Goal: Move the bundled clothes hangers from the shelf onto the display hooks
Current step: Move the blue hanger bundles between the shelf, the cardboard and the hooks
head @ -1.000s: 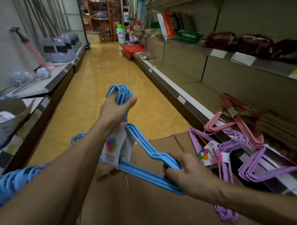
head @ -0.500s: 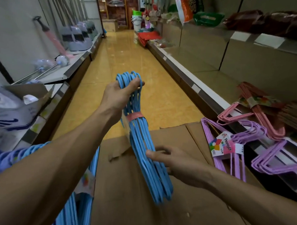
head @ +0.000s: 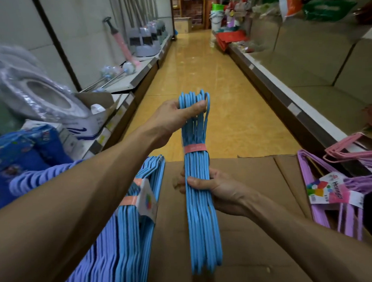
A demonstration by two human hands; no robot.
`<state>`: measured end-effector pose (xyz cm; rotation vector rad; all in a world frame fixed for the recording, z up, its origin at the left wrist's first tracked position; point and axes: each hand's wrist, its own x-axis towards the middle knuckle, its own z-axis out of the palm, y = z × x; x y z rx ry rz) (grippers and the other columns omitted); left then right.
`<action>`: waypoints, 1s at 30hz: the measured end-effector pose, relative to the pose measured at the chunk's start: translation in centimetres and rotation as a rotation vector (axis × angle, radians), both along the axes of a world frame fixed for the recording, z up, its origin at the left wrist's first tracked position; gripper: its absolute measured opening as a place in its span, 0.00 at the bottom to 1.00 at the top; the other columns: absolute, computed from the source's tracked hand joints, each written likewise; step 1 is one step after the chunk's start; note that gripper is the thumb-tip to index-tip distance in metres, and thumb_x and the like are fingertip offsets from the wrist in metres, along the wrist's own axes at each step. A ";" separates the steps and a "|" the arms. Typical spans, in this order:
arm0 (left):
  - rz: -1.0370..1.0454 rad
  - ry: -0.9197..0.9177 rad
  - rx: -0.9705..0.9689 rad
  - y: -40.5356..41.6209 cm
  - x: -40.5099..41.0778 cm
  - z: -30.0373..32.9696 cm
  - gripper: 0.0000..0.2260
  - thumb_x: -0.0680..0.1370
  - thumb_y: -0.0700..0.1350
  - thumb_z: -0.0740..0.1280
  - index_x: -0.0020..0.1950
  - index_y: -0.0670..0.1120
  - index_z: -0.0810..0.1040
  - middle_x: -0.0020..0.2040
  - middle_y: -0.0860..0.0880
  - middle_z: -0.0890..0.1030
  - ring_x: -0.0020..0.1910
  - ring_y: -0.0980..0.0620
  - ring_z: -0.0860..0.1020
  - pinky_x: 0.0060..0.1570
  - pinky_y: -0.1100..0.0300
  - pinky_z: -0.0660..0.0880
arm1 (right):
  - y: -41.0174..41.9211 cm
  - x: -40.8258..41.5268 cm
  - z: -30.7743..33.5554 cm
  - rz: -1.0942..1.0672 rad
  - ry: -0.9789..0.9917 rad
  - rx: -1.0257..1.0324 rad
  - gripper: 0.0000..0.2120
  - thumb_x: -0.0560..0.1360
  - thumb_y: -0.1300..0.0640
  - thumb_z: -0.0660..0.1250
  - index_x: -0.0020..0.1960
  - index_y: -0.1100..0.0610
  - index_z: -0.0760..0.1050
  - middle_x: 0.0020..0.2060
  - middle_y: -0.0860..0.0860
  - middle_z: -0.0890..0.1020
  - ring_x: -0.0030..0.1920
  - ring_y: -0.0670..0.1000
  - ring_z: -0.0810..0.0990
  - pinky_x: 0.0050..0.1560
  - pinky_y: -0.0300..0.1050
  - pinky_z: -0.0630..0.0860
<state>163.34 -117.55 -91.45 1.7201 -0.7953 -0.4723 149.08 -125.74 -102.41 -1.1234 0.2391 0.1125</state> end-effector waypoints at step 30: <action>0.082 -0.727 1.005 8.9 6.2 -6.3 0.25 0.77 0.69 0.57 0.52 0.47 0.69 0.45 0.46 0.73 0.43 0.46 0.75 0.40 0.53 0.72 | 10.7 4.5 -13.0 0.124 0.077 -0.496 0.08 0.78 0.54 0.70 0.57 0.53 0.78 0.56 0.53 0.84 0.56 0.52 0.83 0.59 0.53 0.80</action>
